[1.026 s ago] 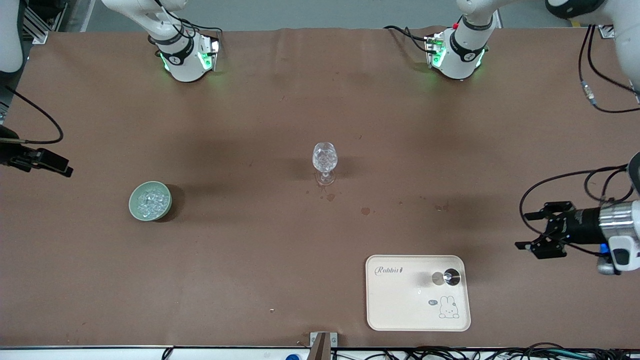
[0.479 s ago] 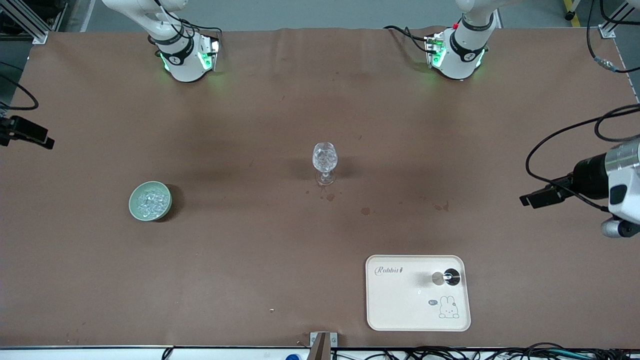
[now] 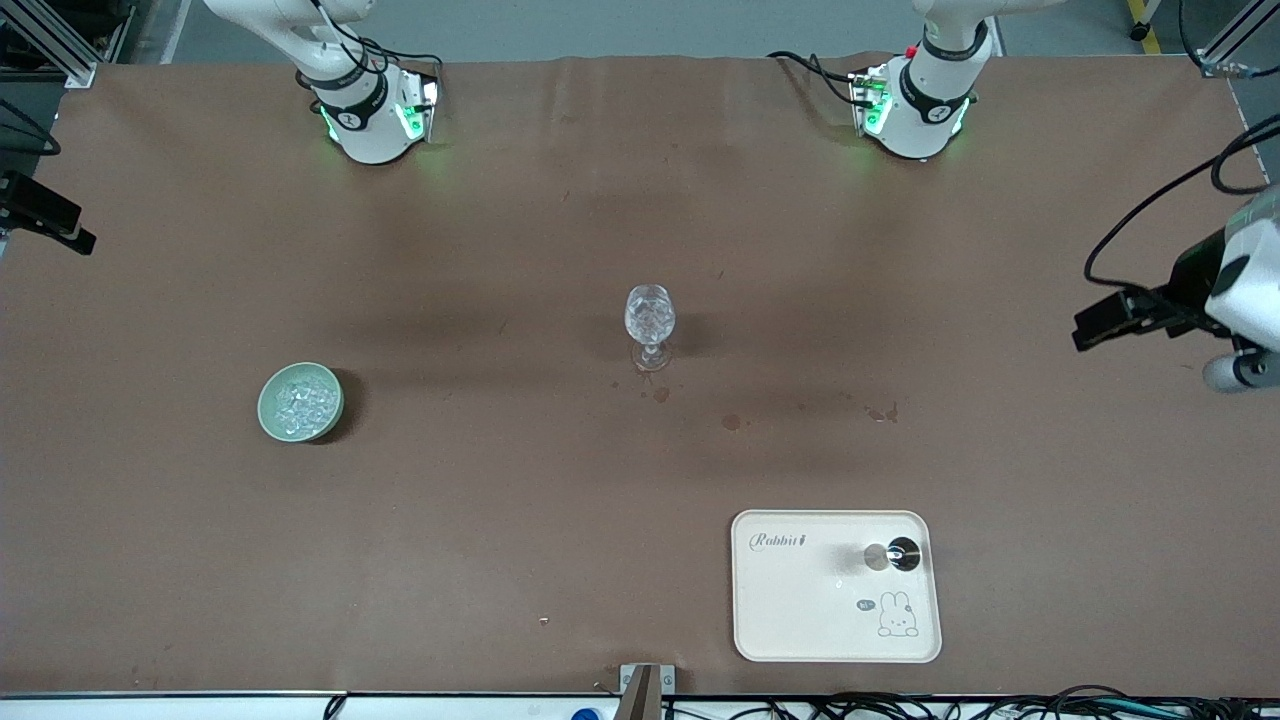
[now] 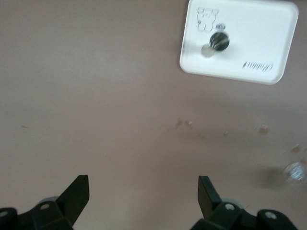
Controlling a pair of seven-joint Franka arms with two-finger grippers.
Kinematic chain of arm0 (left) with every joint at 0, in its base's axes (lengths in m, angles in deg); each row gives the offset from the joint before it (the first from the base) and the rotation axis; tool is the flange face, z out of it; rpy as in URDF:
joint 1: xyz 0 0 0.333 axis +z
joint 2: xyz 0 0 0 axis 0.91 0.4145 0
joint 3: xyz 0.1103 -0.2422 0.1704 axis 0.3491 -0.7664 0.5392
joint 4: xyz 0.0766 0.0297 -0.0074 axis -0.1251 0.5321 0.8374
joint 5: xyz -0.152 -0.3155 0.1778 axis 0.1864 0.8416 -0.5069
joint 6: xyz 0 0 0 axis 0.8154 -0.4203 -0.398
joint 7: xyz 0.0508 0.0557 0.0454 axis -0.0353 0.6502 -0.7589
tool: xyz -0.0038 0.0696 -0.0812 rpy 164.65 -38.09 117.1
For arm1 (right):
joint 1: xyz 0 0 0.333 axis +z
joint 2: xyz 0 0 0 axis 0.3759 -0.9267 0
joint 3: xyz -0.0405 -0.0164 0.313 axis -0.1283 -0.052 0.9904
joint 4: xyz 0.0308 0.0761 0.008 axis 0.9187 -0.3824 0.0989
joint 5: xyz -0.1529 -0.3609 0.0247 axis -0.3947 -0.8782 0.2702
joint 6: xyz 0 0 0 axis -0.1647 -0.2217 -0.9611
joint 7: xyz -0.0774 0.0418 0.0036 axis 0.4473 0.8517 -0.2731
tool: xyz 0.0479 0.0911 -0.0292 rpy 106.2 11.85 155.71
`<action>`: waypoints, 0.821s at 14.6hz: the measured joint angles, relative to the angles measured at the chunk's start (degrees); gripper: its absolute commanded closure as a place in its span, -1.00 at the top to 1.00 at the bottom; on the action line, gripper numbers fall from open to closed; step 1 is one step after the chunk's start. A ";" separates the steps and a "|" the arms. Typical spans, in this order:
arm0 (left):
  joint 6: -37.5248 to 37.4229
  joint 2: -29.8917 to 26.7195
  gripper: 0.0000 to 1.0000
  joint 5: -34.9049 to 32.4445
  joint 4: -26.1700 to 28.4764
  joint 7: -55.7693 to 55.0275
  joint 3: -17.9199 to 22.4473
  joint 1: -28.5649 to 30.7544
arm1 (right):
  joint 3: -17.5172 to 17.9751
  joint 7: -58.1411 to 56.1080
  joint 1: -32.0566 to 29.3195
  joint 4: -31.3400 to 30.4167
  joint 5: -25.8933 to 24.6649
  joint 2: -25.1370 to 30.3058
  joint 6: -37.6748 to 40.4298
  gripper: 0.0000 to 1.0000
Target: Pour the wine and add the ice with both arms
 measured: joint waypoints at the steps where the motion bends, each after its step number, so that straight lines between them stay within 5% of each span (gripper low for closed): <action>1: -0.02 -2.17 1.00 0.07 2.49 1.40 1.12 -0.47 | 0.00 0.00 0.00 -0.19 0.00 0.08 0.00 1.00; 5: -0.02 -9.14 1.00 0.19 9.78 3.75 5.26 -3.70 | 0.01 -0.01 0.00 -0.44 0.00 0.12 -0.04 1.00; 12: 0.05 -16.73 1.00 4.88 17.96 3.75 5.92 -3.74 | 0.08 -0.03 0.08 -0.52 0.00 0.12 -0.26 1.00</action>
